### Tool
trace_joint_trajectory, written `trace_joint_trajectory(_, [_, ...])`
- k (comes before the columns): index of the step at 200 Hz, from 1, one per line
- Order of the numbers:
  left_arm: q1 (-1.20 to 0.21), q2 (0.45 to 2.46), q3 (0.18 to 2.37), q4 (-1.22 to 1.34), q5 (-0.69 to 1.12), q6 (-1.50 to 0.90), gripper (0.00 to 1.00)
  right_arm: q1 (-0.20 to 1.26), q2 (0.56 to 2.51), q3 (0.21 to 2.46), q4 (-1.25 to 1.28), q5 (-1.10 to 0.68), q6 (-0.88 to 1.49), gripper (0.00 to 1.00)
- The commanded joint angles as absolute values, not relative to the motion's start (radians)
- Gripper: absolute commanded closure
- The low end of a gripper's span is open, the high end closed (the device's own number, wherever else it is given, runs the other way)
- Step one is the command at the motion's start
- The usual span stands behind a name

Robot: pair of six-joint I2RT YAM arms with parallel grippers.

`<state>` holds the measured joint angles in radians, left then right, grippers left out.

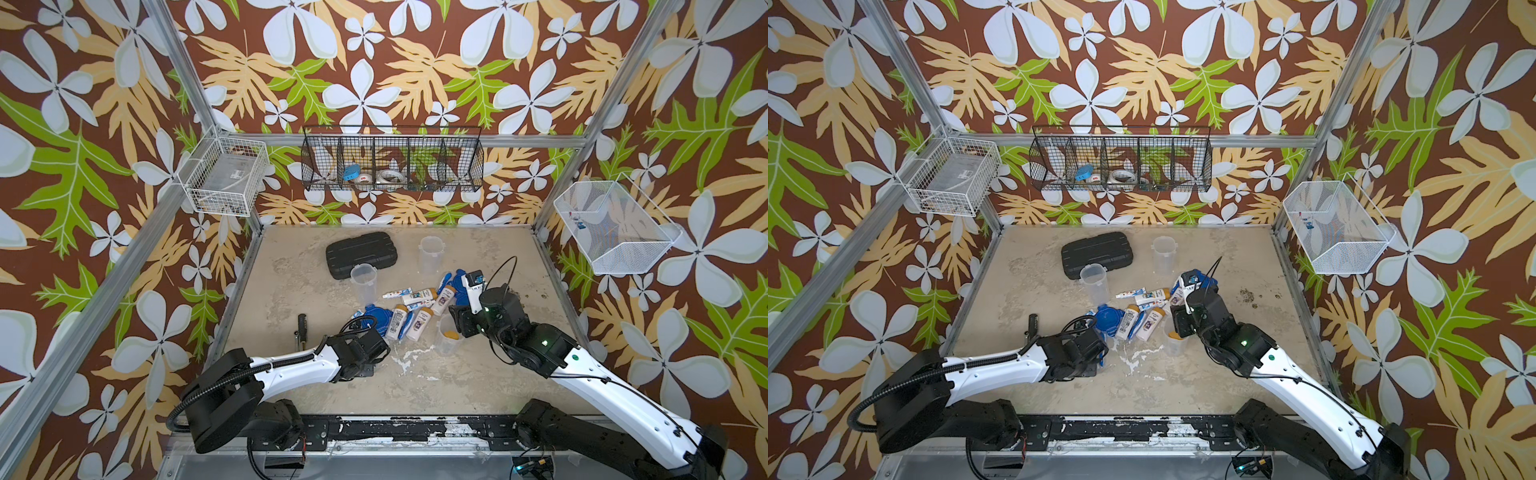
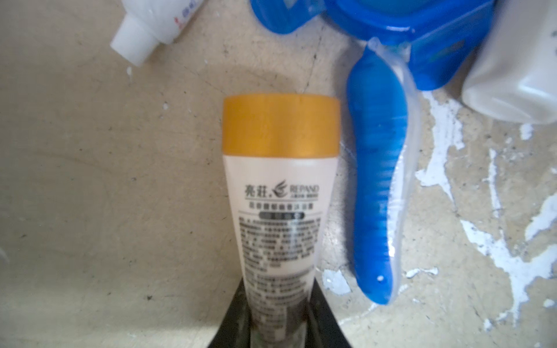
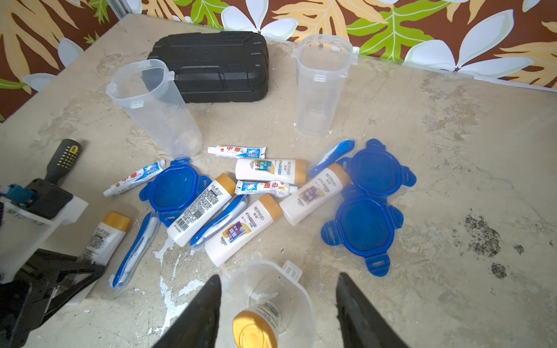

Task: Pack away toiletry kits
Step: Pick up the toiletry item from the center of the board.

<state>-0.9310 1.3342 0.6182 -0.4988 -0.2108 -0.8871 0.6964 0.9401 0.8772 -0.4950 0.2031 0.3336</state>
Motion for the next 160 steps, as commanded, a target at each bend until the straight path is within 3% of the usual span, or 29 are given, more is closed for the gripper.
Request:
trace_joint_trajectory(1, [-0.932,1.282,0.631,-0.557,-0.183,-0.862,0.93,0.698,0.923,0.908,-0.616,0.153,0.366,0.36])
trace_joint_trajectory(29, [-0.931,1.181,0.656,-0.581,-0.208,-0.81,0.94,0.698,0.891,0.933,-0.702,0.06,0.398,0.33])
trace_joint_trajectory(62, [-0.938,1.014,0.688,-0.52,-0.195,-0.669,0.98,0.698,0.912,0.942,-0.693,-0.191,0.445,0.3])
trace_joint_trajectory(87, [-0.981,0.927,0.729,-0.442,-0.178,-0.547,0.97,0.699,0.963,0.964,-0.607,-0.354,0.52,0.18])
trace_joint_trajectory(116, [-1.009,0.94,0.794,-0.425,-0.16,-0.479,0.97,0.699,1.031,0.982,-0.473,-0.457,0.61,0.09])
trace_joint_trajectory(160, [-1.078,0.988,0.834,-0.353,-0.142,-0.472,0.97,0.754,1.163,1.001,-0.359,-0.521,0.657,0.07])
